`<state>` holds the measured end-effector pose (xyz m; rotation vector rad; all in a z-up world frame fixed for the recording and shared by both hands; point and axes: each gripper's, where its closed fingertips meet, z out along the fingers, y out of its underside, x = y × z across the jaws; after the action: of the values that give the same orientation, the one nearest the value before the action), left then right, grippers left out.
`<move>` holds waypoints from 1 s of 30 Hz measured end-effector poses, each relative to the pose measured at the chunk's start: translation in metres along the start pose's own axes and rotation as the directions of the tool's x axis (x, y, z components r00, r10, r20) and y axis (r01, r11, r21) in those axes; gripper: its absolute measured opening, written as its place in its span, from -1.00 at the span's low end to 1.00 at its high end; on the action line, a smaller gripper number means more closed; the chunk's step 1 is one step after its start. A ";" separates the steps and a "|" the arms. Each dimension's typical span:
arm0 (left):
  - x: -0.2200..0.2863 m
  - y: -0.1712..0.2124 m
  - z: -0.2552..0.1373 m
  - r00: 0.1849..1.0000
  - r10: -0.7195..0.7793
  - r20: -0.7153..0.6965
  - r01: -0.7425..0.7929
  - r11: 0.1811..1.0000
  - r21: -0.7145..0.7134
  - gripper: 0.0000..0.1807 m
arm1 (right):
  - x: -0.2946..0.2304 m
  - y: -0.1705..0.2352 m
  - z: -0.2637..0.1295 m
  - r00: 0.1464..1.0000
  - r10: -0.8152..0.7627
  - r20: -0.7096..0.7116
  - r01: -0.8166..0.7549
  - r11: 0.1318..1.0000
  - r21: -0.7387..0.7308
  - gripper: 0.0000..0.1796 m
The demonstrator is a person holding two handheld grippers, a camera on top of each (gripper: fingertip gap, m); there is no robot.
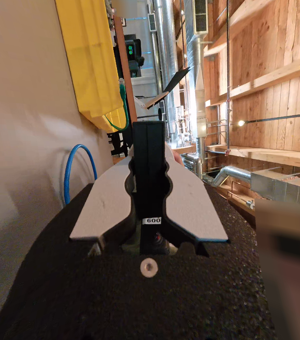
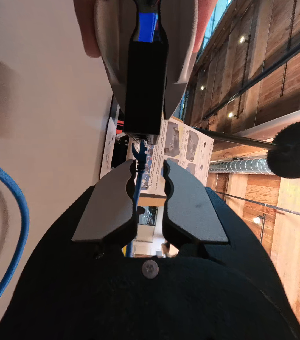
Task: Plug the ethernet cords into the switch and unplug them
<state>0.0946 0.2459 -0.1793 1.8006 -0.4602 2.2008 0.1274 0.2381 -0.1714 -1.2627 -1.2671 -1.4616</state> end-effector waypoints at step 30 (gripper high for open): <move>0.009 0.009 0.014 0.958 0.285 0.033 -0.284 0.930 0.233 -0.69 | -0.006 -0.002 -0.014 -0.962 0.076 0.262 -0.107 -0.989 -0.105 -0.77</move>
<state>0.1017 0.2321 -0.1688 1.9568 -0.5062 2.5477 0.1239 0.2245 -0.1772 -1.1497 0.8538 1.0715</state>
